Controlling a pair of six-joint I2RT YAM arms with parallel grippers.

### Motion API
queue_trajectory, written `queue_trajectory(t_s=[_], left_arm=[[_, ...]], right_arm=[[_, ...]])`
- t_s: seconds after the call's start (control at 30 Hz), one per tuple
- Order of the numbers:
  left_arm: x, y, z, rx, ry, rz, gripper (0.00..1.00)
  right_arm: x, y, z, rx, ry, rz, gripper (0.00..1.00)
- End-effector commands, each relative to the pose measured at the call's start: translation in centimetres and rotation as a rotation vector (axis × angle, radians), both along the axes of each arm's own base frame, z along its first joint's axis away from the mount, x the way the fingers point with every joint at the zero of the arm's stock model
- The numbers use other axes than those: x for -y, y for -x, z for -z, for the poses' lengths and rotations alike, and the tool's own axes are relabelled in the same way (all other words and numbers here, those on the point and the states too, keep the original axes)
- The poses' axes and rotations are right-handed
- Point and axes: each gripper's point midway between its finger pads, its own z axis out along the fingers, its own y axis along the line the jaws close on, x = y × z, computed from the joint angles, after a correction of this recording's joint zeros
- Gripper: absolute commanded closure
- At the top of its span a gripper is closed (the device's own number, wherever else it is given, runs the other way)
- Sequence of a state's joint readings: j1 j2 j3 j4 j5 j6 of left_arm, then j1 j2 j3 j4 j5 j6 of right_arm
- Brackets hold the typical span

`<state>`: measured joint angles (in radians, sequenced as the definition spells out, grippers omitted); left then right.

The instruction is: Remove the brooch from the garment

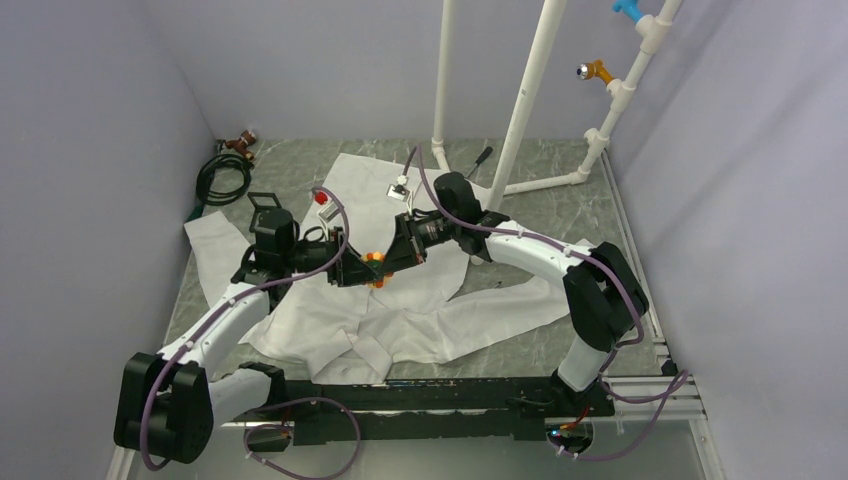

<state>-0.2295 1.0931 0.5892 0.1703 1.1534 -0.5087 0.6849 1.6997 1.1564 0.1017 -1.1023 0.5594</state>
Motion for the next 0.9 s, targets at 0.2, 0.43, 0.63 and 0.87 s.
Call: queue_trajectory(t_s=[0.2,0.43,0.63,0.87], left_arm=[[0.2,-0.2,-0.7,0.067,-0.003,0.012,0.44],[-0.4,0.1,-3.0,0.145,0.002,0.027,0.23],[-2.9,-1.5,-3.9,0.170,-0.004,-0.050,0.27],[-3.7,-1.4,-2.4,0.228,-0.085,-0.078,0.33]], right_arm=[[-0.3,0.2,-3.0,0.098,-0.079,-0.025,1.00],[-0.1,0.0,-2.5,0.113,-0.057,-0.015,1.00],[-0.1,0.1,-2.8,0.127,-0.068,-0.025,1.00],[-0.2,0.4,-3.3,0.102,-0.101,-0.038,1.00]])
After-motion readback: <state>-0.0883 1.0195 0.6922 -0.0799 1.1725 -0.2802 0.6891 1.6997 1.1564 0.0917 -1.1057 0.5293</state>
